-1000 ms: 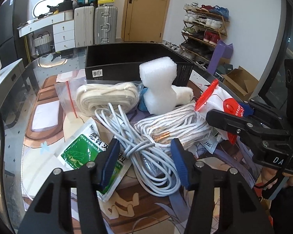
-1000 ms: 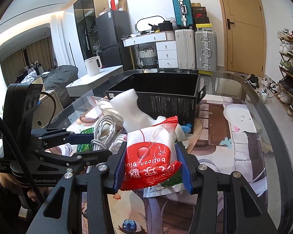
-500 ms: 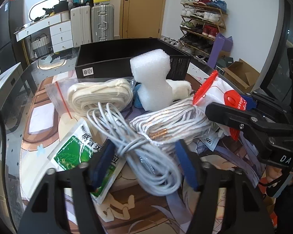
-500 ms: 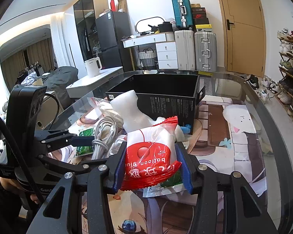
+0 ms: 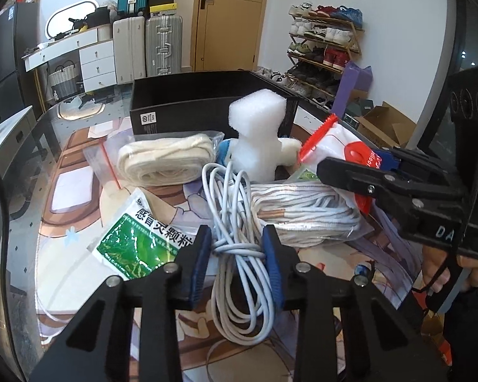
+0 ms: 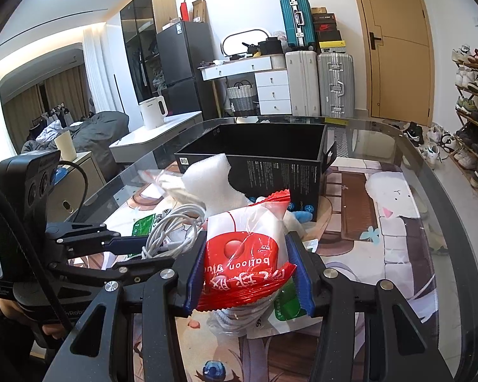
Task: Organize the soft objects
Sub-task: 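Lift the white cable coil with the left gripper while the right lifts the red bag, then carry the red bag and white cable over the black box and release both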
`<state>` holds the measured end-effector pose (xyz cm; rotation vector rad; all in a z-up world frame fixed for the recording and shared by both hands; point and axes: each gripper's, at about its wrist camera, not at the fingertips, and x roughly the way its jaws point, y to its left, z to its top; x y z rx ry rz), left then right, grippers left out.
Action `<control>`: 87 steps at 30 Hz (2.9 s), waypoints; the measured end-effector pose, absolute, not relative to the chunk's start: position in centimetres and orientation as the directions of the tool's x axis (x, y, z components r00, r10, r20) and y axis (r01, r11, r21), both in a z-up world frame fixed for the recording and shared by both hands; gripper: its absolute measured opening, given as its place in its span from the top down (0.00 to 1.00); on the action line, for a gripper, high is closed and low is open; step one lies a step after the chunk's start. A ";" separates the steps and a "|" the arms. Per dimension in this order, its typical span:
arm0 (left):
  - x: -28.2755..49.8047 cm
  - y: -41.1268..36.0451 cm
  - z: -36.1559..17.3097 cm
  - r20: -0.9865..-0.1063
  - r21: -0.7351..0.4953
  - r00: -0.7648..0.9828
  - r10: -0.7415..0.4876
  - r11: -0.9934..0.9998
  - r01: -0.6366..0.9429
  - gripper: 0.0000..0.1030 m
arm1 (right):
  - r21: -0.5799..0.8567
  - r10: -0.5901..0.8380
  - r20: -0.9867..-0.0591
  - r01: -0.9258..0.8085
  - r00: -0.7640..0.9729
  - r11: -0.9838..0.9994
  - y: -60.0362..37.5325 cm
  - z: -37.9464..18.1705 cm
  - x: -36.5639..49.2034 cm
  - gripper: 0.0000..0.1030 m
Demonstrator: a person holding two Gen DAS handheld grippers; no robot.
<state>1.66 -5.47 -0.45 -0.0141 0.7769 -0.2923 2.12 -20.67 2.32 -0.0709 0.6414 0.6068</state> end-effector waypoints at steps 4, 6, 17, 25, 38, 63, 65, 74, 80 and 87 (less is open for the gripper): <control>1.3 -5.4 0.0 -0.677 -0.123 0.684 -0.274 0.957 0.262 0.69 | 0.123 0.514 -0.575 -0.554 0.636 0.824 -20.5 2.4 1.9 0.53; 1.1 -5.1 0.2 -0.669 -0.125 0.690 -0.278 0.957 0.263 0.69 | 0.125 0.515 -0.573 -0.553 0.637 0.823 -20.6 2.4 1.9 0.53; 0.1 -4.5 2.5 -0.621 -0.141 0.726 -0.297 0.953 0.269 0.69 | 0.138 0.537 -0.544 -0.562 0.645 0.815 -20.7 3.0 1.5 0.53; -0.4 -3.4 4.1 -0.583 -0.145 0.761 -0.285 0.958 0.248 0.69 | 0.138 0.537 -0.535 -0.560 0.652 0.817 -21.0 3.2 1.5 0.53; 0.8 -1.5 5.3 -0.544 -0.157 0.793 -0.275 0.961 0.226 0.69 | 0.143 0.525 -0.544 -0.544 0.655 0.827 -20.9 4.4 2.4 0.53; 5.6 -0.9 7.8 -0.490 -0.141 0.829 -0.269 0.963 0.229 0.69 | 0.103 0.497 -0.559 -0.540 0.663 0.836 -19.4 7.7 5.9 0.53; 6.1 -1.0 7.9 -0.488 -0.141 0.829 -0.272 0.962 0.233 0.69 | 0.102 0.498 -0.558 -0.541 0.664 0.835 -19.3 8.0 6.2 0.53; 8.4 -1.6 7.8 -0.489 -0.132 0.827 -0.277 0.961 0.243 0.69 | 0.108 0.505 -0.563 -0.548 0.654 0.830 -19.0 8.4 8.2 0.53; 9.7 -1.7 7.4 -0.492 -0.126 0.827 -0.272 0.962 0.242 0.69 | 0.113 0.511 -0.579 -0.558 0.635 0.822 -18.6 8.3 9.4 0.53; 11.4 -2.2 6.9 -0.504 -0.117 0.822 -0.265 0.964 0.239 0.69 | 0.114 0.507 -0.605 -0.563 0.615 0.819 -18.1 8.1 10.9 0.53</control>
